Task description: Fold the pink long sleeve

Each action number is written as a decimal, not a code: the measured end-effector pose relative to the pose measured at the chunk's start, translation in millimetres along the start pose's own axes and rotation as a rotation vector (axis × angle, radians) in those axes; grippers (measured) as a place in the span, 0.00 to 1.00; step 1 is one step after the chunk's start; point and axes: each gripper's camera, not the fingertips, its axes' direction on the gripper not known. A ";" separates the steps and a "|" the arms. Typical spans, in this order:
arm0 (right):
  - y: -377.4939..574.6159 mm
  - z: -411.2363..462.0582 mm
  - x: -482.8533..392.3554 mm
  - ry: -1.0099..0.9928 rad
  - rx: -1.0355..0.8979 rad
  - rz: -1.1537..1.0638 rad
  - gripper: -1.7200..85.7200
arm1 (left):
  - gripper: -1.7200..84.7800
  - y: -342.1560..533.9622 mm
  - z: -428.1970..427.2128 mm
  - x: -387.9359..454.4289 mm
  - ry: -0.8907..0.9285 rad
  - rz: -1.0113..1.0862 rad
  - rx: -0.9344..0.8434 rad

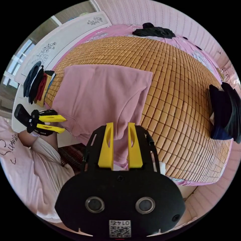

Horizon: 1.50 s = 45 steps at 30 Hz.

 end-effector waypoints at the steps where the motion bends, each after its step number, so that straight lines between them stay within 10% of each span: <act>1: 26.3 0.4 16.4 -0.023 -0.024 0.055 0.14 | 0.15 -6.0 5.2 -0.4 0.002 0.014 0.009; 14: 124.0 -30.1 91.6 -0.612 0.300 0.014 0.07 | 0.18 -72.5 103.5 30.1 -0.025 0.167 -0.149; 18: 154.5 -41.3 125.2 -0.507 0.423 0.164 0.12 | 0.08 -75.0 100.8 26.3 -0.170 0.125 -0.194; 30: 208.0 35.8 224.4 -0.698 0.613 0.783 0.12 | 0.07 -20.1 17.0 3.5 0.232 0.128 -0.173; 45: 220.4 -140.7 191.8 -0.483 0.859 0.422 0.08 | 0.06 -39.9 -27.3 -36.4 0.434 -0.119 0.229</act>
